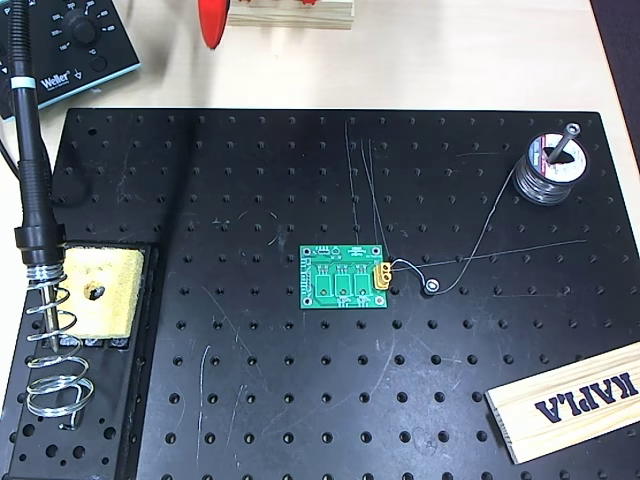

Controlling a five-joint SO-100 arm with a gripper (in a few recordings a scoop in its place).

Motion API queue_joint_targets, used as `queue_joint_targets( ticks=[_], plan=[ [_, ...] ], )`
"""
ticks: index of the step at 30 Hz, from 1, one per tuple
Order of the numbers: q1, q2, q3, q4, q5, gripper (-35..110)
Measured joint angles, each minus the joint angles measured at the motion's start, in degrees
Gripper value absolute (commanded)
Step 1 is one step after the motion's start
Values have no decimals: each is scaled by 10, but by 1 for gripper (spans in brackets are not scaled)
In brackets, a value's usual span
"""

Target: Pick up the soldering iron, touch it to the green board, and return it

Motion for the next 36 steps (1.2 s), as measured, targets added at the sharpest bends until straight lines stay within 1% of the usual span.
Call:
queue_joint_targets(
  ticks=[2, 4, 5, 7, 11, 15, 24, 36],
  plan=[
    [4, -76, -39, -37, 11, 0],
    [14, -145, -78, -78, 51, 0],
    [22, -179, -95, -102, 76, 1],
    [34, -247, -120, -154, 100, 8],
    [66, -350, -154, -239, 99, 15],
    [82, -417, -178, -287, 74, 22],
    [126, -479, -236, -299, 24, 22],
    [168, -545, -301, -296, 0, 17]
  ],
)
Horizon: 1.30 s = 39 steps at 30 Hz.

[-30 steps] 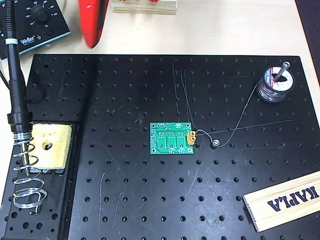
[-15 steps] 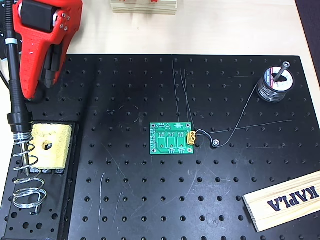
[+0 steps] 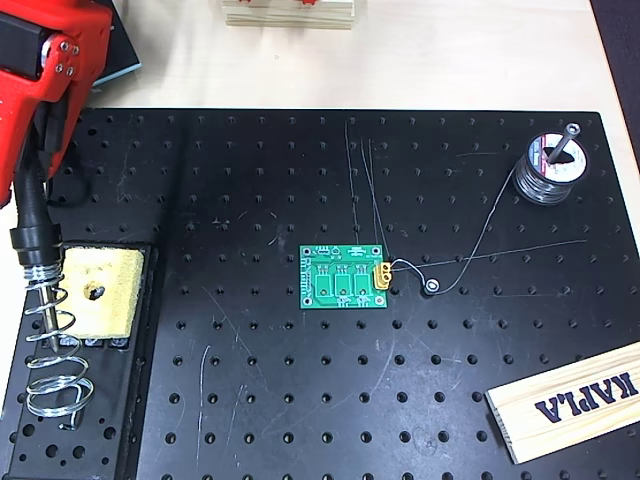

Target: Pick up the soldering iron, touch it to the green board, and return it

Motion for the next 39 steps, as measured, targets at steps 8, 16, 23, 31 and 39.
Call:
queue_joint_targets(
  ticks=[8, 16, 23, 31, 39],
  plan=[
    [-4, -18, -12, 0, 0, 14],
    [-17, -18, -25, 0, -6, 6],
    [-24, -38, -57, 4, 1, 0],
    [-22, -30, -56, 13, 1, 0],
    [18, 94, 18, 51, 1, 0]
  ],
)
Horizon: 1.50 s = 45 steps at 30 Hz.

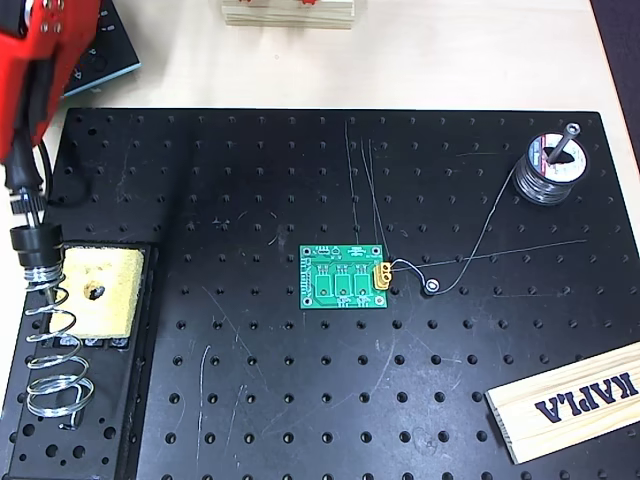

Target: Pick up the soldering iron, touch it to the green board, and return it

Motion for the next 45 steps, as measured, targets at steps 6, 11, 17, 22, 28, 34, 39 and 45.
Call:
queue_joint_targets(
  ticks=[6, 11, 17, 22, 28, 34, 39, 45],
  plan=[
    [43, 93, 41, 52, -4, 0],
    [82, 160, 55, 97, -17, 0],
    [102, 236, 57, 170, -20, 0],
    [64, 263, 47, 248, -2, 0],
    [-82, 255, 41, 283, 105, 0],
    [-219, 159, 56, 227, 183, 0],
    [-267, 69, 47, 191, 208, 0],
    [-277, 23, 41, 159, 208, 0]
  ],
)
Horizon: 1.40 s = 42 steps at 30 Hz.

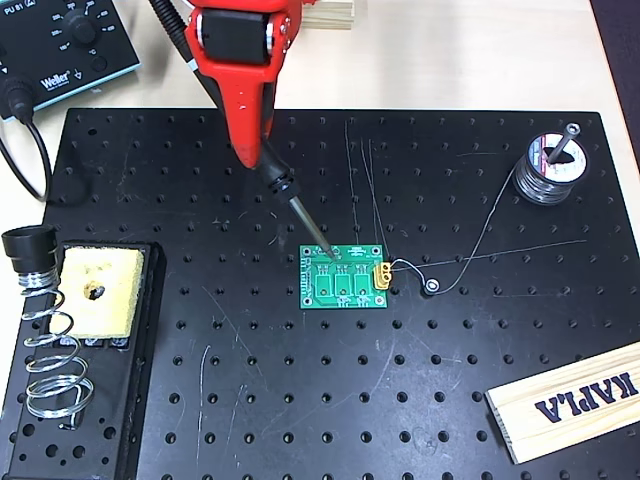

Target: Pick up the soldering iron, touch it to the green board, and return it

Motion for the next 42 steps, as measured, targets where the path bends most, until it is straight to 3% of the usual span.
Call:
queue_joint_targets(
  ticks=[42],
  plan=[
    [-62, -124, 23, -133, 23, 0]
  ],
)
